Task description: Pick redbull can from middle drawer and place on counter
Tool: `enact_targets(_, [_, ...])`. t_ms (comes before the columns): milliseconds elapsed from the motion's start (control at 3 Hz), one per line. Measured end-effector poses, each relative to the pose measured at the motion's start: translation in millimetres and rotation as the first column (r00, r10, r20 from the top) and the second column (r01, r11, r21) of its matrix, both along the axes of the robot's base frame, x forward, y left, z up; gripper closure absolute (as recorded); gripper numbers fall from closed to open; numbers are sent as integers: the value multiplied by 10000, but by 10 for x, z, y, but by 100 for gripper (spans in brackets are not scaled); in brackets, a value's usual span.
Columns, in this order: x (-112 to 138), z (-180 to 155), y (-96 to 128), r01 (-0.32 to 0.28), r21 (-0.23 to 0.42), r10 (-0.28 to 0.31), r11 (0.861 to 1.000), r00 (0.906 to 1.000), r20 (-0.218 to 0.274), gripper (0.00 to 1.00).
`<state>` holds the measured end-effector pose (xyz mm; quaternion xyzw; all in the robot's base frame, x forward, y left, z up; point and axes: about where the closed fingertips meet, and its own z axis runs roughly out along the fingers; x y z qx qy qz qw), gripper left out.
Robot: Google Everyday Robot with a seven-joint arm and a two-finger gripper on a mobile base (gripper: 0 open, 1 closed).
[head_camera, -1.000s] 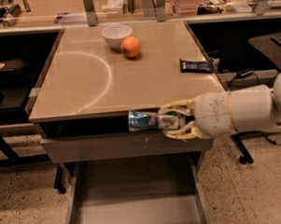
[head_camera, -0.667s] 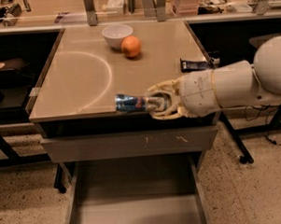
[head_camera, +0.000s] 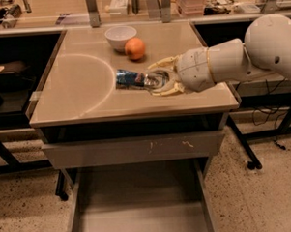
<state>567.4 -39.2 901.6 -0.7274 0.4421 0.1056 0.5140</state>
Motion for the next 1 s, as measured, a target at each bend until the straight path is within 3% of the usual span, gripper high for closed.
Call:
enact_targets(333, [303, 27, 22, 410, 458, -382, 9981, 9974, -605, 100])
enact_targets(667, [567, -40, -18, 1409, 836, -1254, 9865, 9777, -1684, 100])
enact_targets(1000, [764, -110, -29, 2352, 761, -2096, 9690, 9447, -2523, 100])
